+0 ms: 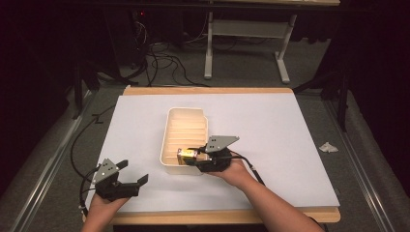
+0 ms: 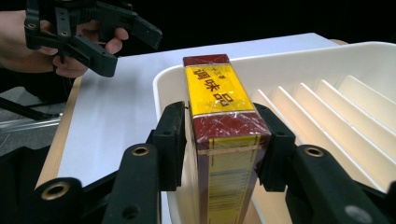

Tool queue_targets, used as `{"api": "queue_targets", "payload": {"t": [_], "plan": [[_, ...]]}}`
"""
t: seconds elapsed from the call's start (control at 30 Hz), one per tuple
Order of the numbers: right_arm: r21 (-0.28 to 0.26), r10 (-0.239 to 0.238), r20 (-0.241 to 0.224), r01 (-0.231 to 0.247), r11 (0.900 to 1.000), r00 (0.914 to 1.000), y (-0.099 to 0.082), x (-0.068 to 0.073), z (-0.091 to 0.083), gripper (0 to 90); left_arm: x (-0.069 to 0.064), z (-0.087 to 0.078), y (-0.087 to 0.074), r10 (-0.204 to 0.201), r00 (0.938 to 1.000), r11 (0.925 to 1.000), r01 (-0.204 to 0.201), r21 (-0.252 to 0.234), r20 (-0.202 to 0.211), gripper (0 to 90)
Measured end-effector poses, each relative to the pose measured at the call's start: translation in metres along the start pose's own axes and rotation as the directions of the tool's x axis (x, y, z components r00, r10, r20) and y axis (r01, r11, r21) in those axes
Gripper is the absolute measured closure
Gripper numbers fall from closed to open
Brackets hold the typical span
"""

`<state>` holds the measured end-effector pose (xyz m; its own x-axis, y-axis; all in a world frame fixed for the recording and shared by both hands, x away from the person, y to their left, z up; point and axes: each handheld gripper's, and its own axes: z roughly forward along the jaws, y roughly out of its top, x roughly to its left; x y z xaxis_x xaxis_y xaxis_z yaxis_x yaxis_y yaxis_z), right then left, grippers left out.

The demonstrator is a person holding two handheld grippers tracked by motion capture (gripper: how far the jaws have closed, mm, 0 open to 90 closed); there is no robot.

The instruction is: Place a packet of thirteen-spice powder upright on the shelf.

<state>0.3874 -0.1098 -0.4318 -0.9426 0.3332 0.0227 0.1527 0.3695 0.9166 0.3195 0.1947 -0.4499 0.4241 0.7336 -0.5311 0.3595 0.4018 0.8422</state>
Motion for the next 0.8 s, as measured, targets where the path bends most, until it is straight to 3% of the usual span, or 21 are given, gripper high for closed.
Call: {"api": "queue_targets", "payload": {"t": [0.8], "plan": [[-0.025,-0.013,0.015,0.013,0.9996,0.9998,0.0053,0.0049,-0.0023,47.6,0.0,0.0001,-0.0001,-0.001,1.0,1.0,0.001,0.002,0.0,5.2]]}}
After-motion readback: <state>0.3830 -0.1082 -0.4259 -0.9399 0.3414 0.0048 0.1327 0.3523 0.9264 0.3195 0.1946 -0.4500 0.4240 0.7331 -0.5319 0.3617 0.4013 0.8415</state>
